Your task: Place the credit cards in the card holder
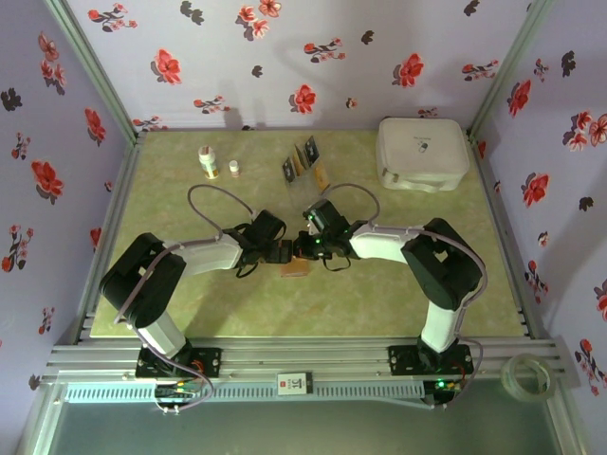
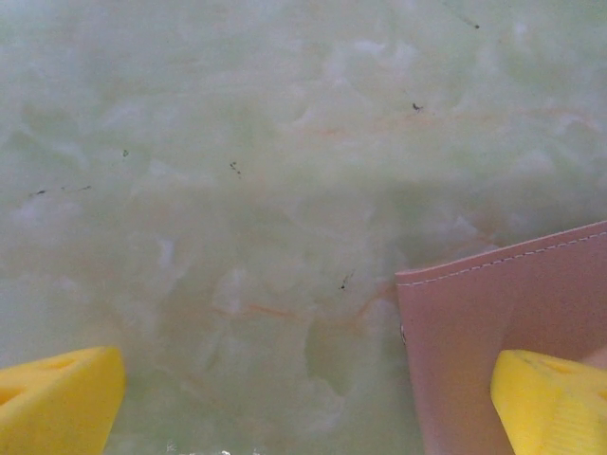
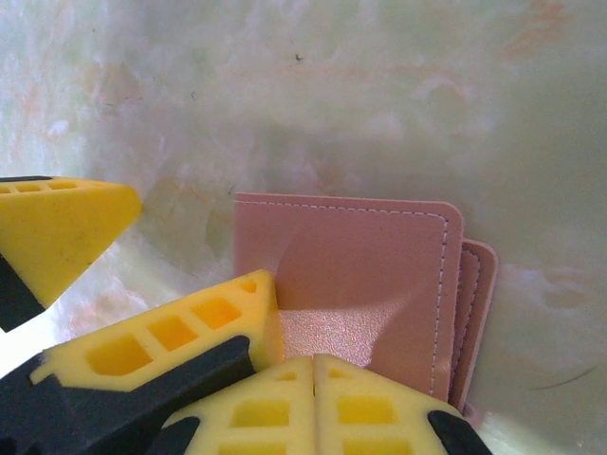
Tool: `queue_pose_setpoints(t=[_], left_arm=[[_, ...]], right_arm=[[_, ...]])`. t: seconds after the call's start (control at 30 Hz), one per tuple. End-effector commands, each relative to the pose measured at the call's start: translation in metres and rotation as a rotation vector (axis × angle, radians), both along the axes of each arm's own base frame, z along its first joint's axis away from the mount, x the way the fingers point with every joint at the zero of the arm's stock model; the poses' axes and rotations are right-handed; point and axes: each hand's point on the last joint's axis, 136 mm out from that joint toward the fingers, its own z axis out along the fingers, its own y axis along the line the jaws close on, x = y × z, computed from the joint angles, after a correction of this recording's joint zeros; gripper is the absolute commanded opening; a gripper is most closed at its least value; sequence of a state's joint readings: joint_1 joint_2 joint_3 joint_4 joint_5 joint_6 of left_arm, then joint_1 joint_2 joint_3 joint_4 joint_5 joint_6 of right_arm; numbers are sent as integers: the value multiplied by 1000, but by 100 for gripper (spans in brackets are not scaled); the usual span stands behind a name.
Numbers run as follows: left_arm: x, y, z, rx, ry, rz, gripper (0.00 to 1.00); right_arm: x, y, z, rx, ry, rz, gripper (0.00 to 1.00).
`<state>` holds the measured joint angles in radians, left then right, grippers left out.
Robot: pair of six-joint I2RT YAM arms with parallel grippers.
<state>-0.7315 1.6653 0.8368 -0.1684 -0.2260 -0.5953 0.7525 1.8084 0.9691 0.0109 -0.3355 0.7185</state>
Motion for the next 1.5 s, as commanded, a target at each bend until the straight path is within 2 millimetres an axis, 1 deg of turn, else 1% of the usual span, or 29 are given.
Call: queue_pose_setpoints(t=[0.0,0.07,0.13,0.27,0.37,0.43,0.5,0.73,0.93,1.07,1.17,1.3,1.47], left_arm=[[-12,25,-23,110,45,32,100],[-12,25,-23,111,46,33,100],[-11,24,-19,104,39,33,100],[-4,23,0,76,4,43,100],[3,27,14,59,-21,55,100],[8,30,20,55,-29,60,100],[10,30,21,54,-26,52,100],[11,15,14,9,-11,1,100],[14,4,21,-28,-48,-29,100],[15,4,16,-14,-35,-31,100],[12,6,7,-3,-17,-23,100],[7,12,-5,13,5,-5,100],[1,16,-17,24,28,4,100]], right_arm=[[-10,-15,-28,-72,45,-15,0],[-10,-18,-31,-86,44,-18,0],[-11,-21,-34,-97,46,-20,0],[-12,-22,-35,-101,47,-23,0],[-12,-22,-36,-100,50,-23,0],[-11,-21,-35,-95,48,-25,0],[-11,-20,-34,-92,47,-25,0],[-11,-20,-35,-89,51,-27,0],[-11,-20,-35,-89,52,-28,0],[-12,-21,-36,-91,55,-28,0],[-11,-20,-35,-84,53,-29,0],[-10,-16,-29,-68,50,-23,0],[-5,-9,-16,-49,35,-7,0]])
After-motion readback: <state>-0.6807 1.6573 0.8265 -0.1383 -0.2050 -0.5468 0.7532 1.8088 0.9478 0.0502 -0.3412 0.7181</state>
